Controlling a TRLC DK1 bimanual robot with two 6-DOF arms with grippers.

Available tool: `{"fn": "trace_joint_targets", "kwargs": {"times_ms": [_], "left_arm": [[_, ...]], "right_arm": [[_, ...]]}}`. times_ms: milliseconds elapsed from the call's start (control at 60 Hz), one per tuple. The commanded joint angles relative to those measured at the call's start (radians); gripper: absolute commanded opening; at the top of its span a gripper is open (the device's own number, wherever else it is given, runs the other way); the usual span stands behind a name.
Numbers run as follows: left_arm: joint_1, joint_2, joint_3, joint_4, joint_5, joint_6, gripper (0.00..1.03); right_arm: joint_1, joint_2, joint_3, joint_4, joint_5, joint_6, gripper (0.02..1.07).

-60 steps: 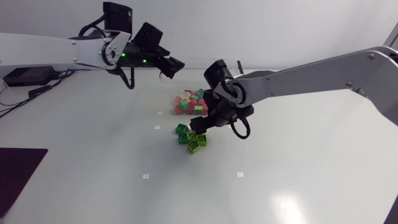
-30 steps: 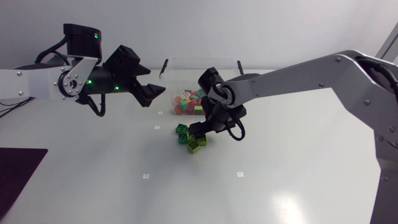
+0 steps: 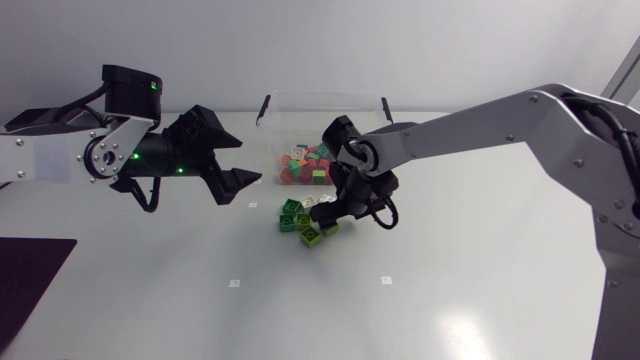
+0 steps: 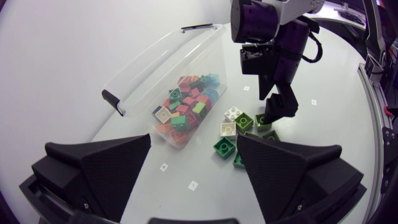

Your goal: Place the duplo bricks in the container

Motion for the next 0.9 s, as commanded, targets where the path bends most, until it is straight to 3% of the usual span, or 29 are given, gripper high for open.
{"fn": "trace_joint_targets", "kwargs": {"times_ms": [0, 333, 650, 883], "left_arm": [[-0.011, -0.021, -0.035, -0.010, 0.011, 0.041, 0.96], [-0.012, -0.037, -0.050, -0.027, 0.011, 0.070, 0.96], [-0.019, 0.040, -0.040, -0.189, 0.046, 0.250, 0.96], [-0.026, 0.189, 0.019, -0.203, 0.050, 0.310, 0.96]], "right_arm": [[-0.019, -0.046, -0.029, -0.017, 0.011, 0.015, 0.91], [0.000, -0.083, -0.028, -0.038, 0.004, -0.025, 0.98], [0.033, -0.003, 0.021, -0.038, 0.001, -0.118, 0.98], [0.030, 0.043, 0.052, -0.029, 0.001, -0.183, 0.88]]}}
